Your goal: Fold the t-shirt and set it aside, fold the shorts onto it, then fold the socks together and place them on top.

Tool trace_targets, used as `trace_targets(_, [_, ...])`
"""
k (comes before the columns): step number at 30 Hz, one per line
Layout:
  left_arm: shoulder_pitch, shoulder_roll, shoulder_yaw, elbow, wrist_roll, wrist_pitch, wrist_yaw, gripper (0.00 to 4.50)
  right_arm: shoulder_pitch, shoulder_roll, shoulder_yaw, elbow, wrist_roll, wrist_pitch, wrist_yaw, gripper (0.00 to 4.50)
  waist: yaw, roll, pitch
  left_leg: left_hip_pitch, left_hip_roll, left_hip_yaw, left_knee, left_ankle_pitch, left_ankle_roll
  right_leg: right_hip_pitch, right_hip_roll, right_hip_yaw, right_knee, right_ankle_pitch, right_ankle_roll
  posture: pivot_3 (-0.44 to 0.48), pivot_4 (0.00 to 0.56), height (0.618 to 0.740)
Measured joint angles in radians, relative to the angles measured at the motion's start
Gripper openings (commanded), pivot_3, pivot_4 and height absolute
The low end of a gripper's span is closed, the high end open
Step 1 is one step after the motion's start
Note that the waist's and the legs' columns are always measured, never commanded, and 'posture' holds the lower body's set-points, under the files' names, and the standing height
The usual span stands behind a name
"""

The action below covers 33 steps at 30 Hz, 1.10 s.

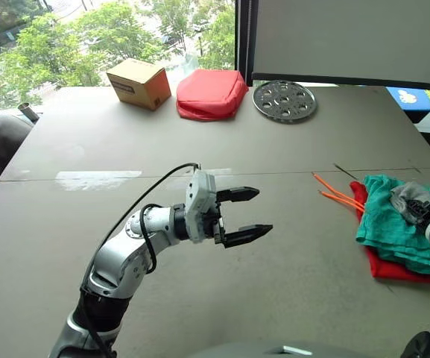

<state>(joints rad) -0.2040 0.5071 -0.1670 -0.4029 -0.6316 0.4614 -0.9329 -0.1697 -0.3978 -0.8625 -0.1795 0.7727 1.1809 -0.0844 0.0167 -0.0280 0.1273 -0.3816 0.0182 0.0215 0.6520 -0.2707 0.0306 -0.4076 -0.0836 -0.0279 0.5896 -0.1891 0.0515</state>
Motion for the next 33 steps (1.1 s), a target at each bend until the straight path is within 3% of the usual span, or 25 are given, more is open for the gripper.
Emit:
trace_targets(2, [-0.002, -0.012, -0.009, 0.003, 0.013, 0.000, 0.003, 4.50, 0.060, -0.042, 0.001, -0.026, 0.007, -0.013, 0.055, 3.76, -0.001, -0.001, 0.000, 0.000, 0.000, -0.001, 0.001, 0.000, 0.000, 0.001, 0.000, 0.000, 0.000, -0.001, 0.002, 0.000, 0.150, 0.739])
trace_targets(3, [-0.002, -0.013, -0.009, 0.003, 0.013, 0.000, 0.003, 4.50, 0.071, -0.046, -0.001, -0.037, 0.011, -0.014, 0.062, 3.96, -0.001, 0.000, 0.000, 0.000, 0.000, -0.002, 0.001, 0.000, 0.000, 0.001, 0.000, 0.000, 0.000, -0.002, 0.004, 0.000, 0.150, 0.739])
trace_targets(5, [-0.010, -0.014, -0.011, 0.003, 0.007, 0.022, 0.004, 4.50, 0.161, -0.066, -0.006, -0.117, 0.028, -0.043, 0.125, 3.96, 0.003, 0.001, 0.001, 0.000, 0.000, -0.003, 0.001, 0.000, 0.000, 0.002, 0.000, 0.000, -0.001, -0.003, 0.004, 0.000, 0.150, 0.739])
trace_targets(9, [-0.020, -0.022, 0.001, 0.003, 0.001, 0.052, 0.025, 4.50, 0.377, -0.068, -0.145, -0.313, 0.144, -0.143, 0.297, 3.96, 0.002, 0.002, 0.001, 0.000, 0.000, -0.005, 0.001, -0.001, 0.001, 0.002, 0.001, 0.000, -0.002, -0.003, 0.005, 0.000, 0.150, 0.739])
trace_targets(10, [-0.020, -0.025, 0.005, 0.003, -0.004, 0.055, 0.025, 4.50, 0.411, -0.068, -0.156, -0.328, 0.148, -0.157, 0.317, 4.46, 0.000, 0.000, 0.000, 0.001, 0.003, -0.005, 0.001, -0.001, 0.001, 0.003, 0.002, 0.000, -0.002, -0.003, 0.005, 0.000, 0.150, 0.739])
trace_targets(11, [-0.020, -0.028, 0.012, 0.002, -0.021, 0.061, 0.026, 4.50, 0.469, -0.068, -0.169, -0.357, 0.149, -0.187, 0.354, 4.49, 0.000, 0.000, 0.000, 0.001, 0.003, -0.005, 0.001, -0.001, 0.001, 0.003, 0.002, 0.000, -0.003, -0.003, 0.005, 0.000, 0.150, 0.739])
trace_targets(14, [-0.002, -0.032, 0.073, 0.001, -0.061, 0.095, 0.070, 4.50, 0.606, -0.062, -0.168, -0.463, 0.142, -0.297, 0.469, 4.49, -0.010, 0.002, 0.001, 0.003, 0.005, -0.003, 0.001, -0.001, 0.001, 0.003, 0.001, 0.004, -0.002, -0.003, 0.006, 0.000, 0.150, 0.739])
trace_targets(16, [0.008, -0.034, 0.104, 0.003, -0.064, 0.097, 0.101, 4.50, 0.622, -0.065, -0.139, -0.547, 0.135, -0.357, 0.517, 4.49, -0.020, 0.002, 0.001, 0.004, 0.005, -0.003, 0.001, -0.001, 0.001, 0.003, 0.002, 0.004, -0.002, -0.003, 0.006, 0.000, 0.150, 0.739])
trace_targets(18, [0.044, -0.048, 0.176, 0.019, -0.064, 0.096, 0.171, 4.50, 0.549, -0.078, 0.012, -0.636, 0.108, -0.414, 0.532, 4.49, -0.037, -0.003, 0.000, 0.005, 0.008, -0.002, 0.000, -0.001, 0.001, 0.003, 0.003, 0.005, -0.002, -0.003, 0.006, 0.000, 0.150, 0.739])
trace_targets(20, [0.081, -0.068, 0.252, 0.037, -0.063, 0.096, 0.257, 4.50, 0.425, -0.095, 0.247, -0.676, 0.032, -0.457, 0.523, 4.49, -0.037, -0.004, 0.002, 0.005, 0.007, -0.004, 0.000, -0.001, 0.001, 0.002, 0.004, 0.004, -0.002, -0.003, 0.006, 0.000, 0.150, 0.739])
trace_targets(23, [0.156, -0.104, 0.399, 0.022, -0.066, 0.089, 0.407, 4.50, 0.190, -0.105, 0.667, -0.570, -0.220, -0.568, 0.518, 4.49, -0.023, -0.007, 0.003, 0.001, 0.004, -0.006, -0.001, -0.001, 0.001, -0.001, 0.004, 0.002, -0.001, -0.002, 0.003, 0.000, 0.150, 0.739])
trace_targets(24, [0.159, -0.104, 0.404, 0.021, -0.066, 0.089, 0.412, 4.50, 0.184, -0.105, 0.680, -0.564, -0.228, -0.574, 0.519, 4.49, -0.022, -0.007, 0.003, 0.000, 0.004, -0.007, -0.001, -0.001, 0.001, -0.001, 0.004, 0.002, -0.001, -0.001, 0.002, 0.000, 0.150, 0.739])
trace_targets(26, [0.224, -0.093, 0.467, -0.012, -0.063, 0.085, 0.455, 4.50, 0.108, -0.090, 0.859, -0.448, -0.337, -0.650, 0.552, 4.49, 0.006, -0.007, 0.004, -0.002, 0.003, -0.006, 0.000, -0.001, 0.001, -0.002, 0.002, -0.001, -0.001, 0.000, 0.000, 0.000, 0.150, 0.739])
trace_targets(31, [0.382, 0.001, 0.496, -0.111, -0.076, 0.085, 0.380, 4.50, 0.061, -0.138, 0.952, -0.316, -0.393, -0.742, 0.685, 4.49, 0.005, -0.004, 0.007, -0.001, 0.003, -0.006, 0.002, -0.001, 0.001, -0.002, -0.002, 0.000, -0.001, -0.001, 0.001, 0.000, 0.150, 0.739])
trace_targets(33, [0.534, 0.081, 0.553, -0.173, -0.091, 0.082, 0.270, 4.50, 0.138, -0.240, 0.919, -0.288, -0.387, -0.806, 0.817, 4.49, 0.006, -0.006, 0.008, -0.001, 0.003, -0.006, 0.002, -0.001, 0.001, -0.002, -0.003, 0.000, -0.001, -0.003, 0.004, 0.000, 0.150, 0.739])
